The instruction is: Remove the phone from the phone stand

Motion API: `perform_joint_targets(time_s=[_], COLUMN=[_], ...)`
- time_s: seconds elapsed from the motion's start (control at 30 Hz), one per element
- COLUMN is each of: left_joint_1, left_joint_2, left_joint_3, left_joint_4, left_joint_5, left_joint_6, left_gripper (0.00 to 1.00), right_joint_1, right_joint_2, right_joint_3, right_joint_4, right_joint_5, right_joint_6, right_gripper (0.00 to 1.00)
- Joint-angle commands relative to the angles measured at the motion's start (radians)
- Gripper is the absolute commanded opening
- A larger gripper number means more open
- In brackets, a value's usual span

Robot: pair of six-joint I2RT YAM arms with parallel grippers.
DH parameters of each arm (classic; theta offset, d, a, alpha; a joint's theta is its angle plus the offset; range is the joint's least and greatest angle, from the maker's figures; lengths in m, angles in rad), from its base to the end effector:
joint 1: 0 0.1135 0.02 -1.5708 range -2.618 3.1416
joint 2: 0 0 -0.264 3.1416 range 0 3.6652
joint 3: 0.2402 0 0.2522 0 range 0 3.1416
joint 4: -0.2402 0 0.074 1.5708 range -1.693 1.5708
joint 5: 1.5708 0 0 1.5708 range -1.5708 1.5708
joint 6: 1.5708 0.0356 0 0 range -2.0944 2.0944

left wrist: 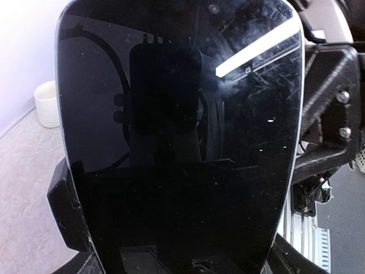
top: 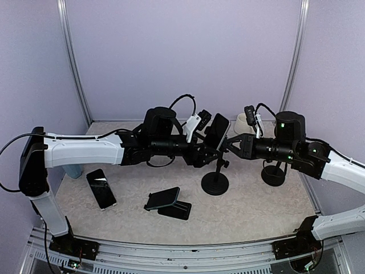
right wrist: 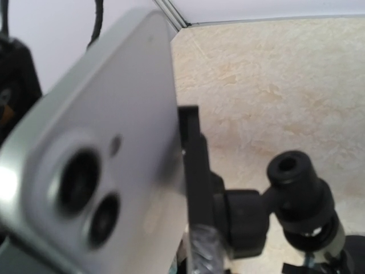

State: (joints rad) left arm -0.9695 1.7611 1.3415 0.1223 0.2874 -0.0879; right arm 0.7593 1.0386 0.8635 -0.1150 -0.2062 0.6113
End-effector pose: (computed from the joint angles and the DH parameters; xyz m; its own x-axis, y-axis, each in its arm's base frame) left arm 0.2301 -0.3533 0.2961 -0.2480 0.2126 -0.9452 0.9259 0.3390 -0.1667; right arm 0.1705 0.1719 0.3263 -0.6383 0.1687 -0.7511 -0.5492 0.5838 0.5979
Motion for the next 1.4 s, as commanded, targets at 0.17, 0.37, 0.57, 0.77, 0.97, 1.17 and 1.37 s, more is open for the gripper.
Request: perform_joint_targets(time_s=[0.17,0.37,0.57,0.77,0.97,1.17,1.37], left_joint_1=[-0.005,-0.029,-0.044,-0.044,-0.037,0.034,0.168], left_joint_2=[-0.063,-0.071,-0.068,-0.112,-0.175,-0.266,-0.369], left_joint_3=[0.018,0.017,0.007,-0.026,-0.059,-0.125,-0.228], left_joint_4=[0.130,0.142,0.168,0.206,0.208,0.245,0.303], left_joint_5=[0.053,0.143,0.203,0.218,0.171,0.126,0.092], left_joint_6=[0.001,-0.001,-0.025,-0.040,-0.030,-0.089,-0.190], left_gripper=[0.23,0.23,0.23,0.23,0.23,0.23,0.23], right_joint_1=[0.010,0.010,0.011,0.010,0.009,0.006,0.000], right_joint_2=[-0.023,-0.002,0.030,0.050,0.093,0.143,0.208], right_joint_3=[-0.014,-0.010,0.005,0.035,0.091,0.139,0.184], right_joint_4=[-0.023,0.013,0.048,0.069,0.086,0.105,0.135], right_joint_5=[0.000,0.010,0.022,0.049,0.062,0.050,0.025], right_joint_6=[-0.005,-0.005,-0.008,-0.031,-0.069,-0.081,-0.097], right_gripper=[0.00,0.00,0.00,0.00,0.00,0.00,0.00])
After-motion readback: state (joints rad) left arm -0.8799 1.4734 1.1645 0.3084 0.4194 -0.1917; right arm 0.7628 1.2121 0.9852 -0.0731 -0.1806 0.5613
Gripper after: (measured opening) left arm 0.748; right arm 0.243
